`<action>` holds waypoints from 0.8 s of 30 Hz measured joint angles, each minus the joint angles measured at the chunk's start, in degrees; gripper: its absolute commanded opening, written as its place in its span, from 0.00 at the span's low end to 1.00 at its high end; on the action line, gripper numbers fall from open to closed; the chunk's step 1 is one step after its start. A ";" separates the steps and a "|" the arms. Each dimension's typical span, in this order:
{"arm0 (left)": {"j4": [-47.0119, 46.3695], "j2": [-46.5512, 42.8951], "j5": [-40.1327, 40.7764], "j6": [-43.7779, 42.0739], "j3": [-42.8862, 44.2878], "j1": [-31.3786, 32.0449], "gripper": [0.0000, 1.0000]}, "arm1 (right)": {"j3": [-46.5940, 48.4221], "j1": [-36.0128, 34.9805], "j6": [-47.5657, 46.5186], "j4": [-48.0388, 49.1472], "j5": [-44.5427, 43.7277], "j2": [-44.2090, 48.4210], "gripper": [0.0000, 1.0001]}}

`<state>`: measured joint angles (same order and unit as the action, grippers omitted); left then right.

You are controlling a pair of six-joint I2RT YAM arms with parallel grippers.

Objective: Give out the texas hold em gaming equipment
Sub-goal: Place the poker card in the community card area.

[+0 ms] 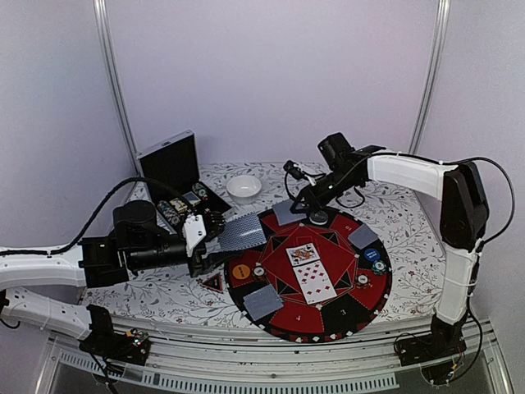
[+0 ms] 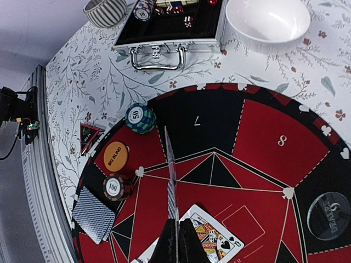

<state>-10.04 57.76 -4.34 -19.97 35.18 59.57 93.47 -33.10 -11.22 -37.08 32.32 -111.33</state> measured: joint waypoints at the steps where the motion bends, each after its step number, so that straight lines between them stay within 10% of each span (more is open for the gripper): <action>1: 0.00 0.00 0.00 0.00 0.00 0.00 0.52 | 0.70 0.46 -0.59 -0.31 0.87 -2.01 0.02; 24: -0.28 0.20 -0.13 0.00 0.00 0.02 0.52 | 5.81 6.64 -7.08 -3.74 11.78 -21.84 0.02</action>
<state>-10.33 57.95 -4.47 -19.97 35.18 59.59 99.29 -26.46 -18.31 -40.82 44.10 -133.16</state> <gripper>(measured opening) 0.522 0.026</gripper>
